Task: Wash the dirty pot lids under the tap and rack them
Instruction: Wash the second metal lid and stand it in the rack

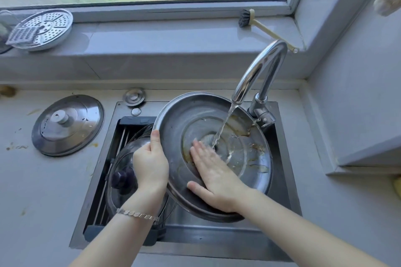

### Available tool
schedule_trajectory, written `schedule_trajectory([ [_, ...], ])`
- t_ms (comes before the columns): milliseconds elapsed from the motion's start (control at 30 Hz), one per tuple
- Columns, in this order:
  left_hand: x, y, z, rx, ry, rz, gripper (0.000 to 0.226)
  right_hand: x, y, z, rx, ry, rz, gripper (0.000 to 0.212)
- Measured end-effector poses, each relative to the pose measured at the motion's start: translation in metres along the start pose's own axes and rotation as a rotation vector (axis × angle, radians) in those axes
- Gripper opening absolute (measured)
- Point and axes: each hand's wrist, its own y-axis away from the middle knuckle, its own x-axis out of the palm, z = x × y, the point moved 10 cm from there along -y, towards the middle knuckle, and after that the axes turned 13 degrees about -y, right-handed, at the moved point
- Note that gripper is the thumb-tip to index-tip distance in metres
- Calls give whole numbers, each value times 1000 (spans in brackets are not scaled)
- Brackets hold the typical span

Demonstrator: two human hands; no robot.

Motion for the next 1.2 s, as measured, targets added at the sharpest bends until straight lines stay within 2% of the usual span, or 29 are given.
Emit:
schedule_trajectory([
  [67, -3, 1, 0, -14, 3, -18, 57, -1, 5, -7, 5, 5, 9, 91],
  [167, -13, 2, -4, 6, -6, -61, 57, -23, 10, -52, 254, -3, -88, 95],
  [200, -15, 2, -7, 16, -6, -68, 57, -23, 14, -53, 282, -17, -85, 100],
  [300, -19, 3, -10, 25, -22, -70, 58, -3, 23, -32, 179, -28, 19, 105],
  [367, -22, 5, -8, 19, -31, -83, 58, -11, 26, -41, 193, -36, 17, 100],
  [467, -20, 10, -8, 26, -11, -89, 58, -34, 36, -82, 448, -62, -90, 81],
  [500, -18, 11, -8, 25, -1, -86, 59, -33, 36, -80, 451, -63, -100, 80],
  [600, -12, 11, -5, 0, 29, -62, 59, -11, 30, -38, 205, -15, -49, 87],
  [633, -9, 11, -4, -4, 34, -43, 58, -9, 29, -35, 175, -8, -51, 92],
  [667, -7, 10, -2, -6, 34, -23, 58, -14, 27, -44, 209, -8, -86, 93],
  [767, 0, 14, 5, -10, 46, 26, 55, -47, 29, -98, 549, -60, -303, 81],
  [833, 4, 18, 9, -23, 59, 34, 52, -57, 23, -108, 656, -86, -369, 80],
  [900, 7, 22, 12, -38, 65, 29, 51, -55, 3, -92, 610, -69, -354, 87],
  [1000, 15, 28, 10, -36, 57, 29, 53, -42, -33, -31, 341, -77, -297, 96],
  [1133, 14, 22, 15, -88, 107, -4, 46, -14, -30, 37, -36, -97, -93, 84],
  [1200, 8, 16, 20, -91, 128, -16, 50, -2, -9, 39, -146, -30, 1, 79],
])
